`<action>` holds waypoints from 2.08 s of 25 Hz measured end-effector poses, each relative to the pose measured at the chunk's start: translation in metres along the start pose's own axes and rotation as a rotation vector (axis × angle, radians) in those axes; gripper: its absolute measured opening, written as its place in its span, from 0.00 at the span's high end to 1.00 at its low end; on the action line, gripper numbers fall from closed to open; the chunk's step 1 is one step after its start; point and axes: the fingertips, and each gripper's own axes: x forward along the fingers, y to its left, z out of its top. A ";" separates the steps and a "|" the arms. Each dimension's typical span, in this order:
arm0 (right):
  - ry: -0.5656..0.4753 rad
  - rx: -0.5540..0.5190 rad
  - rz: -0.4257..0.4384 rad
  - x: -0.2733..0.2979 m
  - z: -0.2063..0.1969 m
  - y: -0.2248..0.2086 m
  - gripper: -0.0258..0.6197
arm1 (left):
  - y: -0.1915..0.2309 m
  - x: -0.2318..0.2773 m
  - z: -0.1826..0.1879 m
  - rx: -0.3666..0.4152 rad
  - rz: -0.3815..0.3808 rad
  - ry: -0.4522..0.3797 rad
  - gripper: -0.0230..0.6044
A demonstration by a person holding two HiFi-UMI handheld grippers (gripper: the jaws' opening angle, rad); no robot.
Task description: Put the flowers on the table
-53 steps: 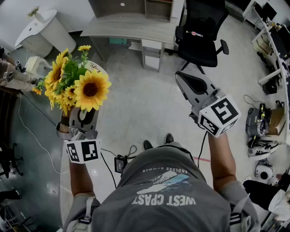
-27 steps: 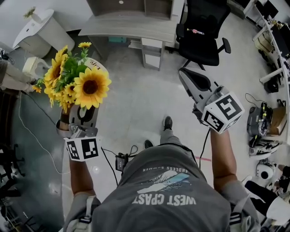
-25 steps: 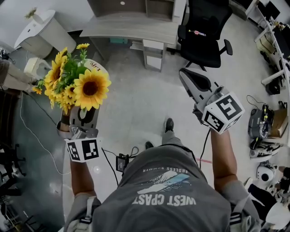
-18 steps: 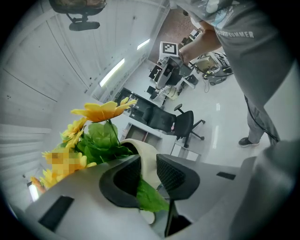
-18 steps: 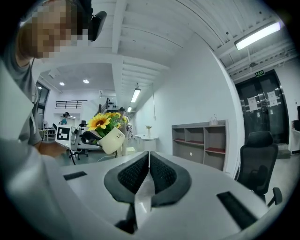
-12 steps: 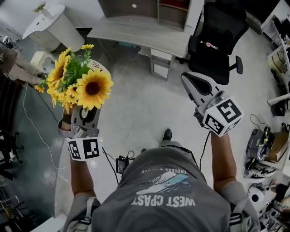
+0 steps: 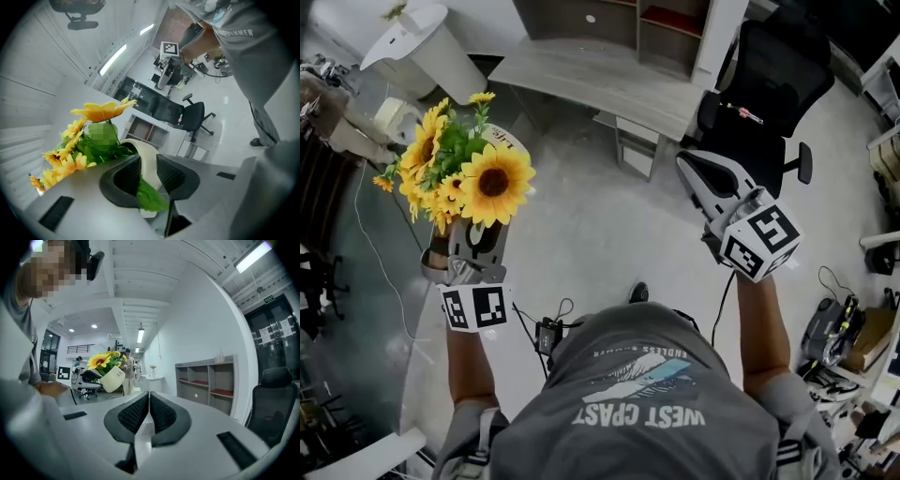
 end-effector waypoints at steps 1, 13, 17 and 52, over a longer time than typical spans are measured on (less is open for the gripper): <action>-0.001 -0.001 0.005 0.001 0.000 0.000 0.91 | 0.000 0.000 0.000 0.001 0.003 0.003 0.78; 0.004 0.017 -0.015 -0.005 -0.003 0.003 0.91 | 0.001 0.002 0.001 0.011 -0.012 -0.013 0.78; 0.006 0.012 -0.056 -0.014 -0.003 0.013 0.91 | -0.001 0.001 -0.001 0.020 -0.025 -0.053 0.78; -0.050 -0.013 -0.277 -0.032 -0.019 0.057 0.91 | 0.001 0.008 -0.007 0.123 -0.034 -0.290 0.78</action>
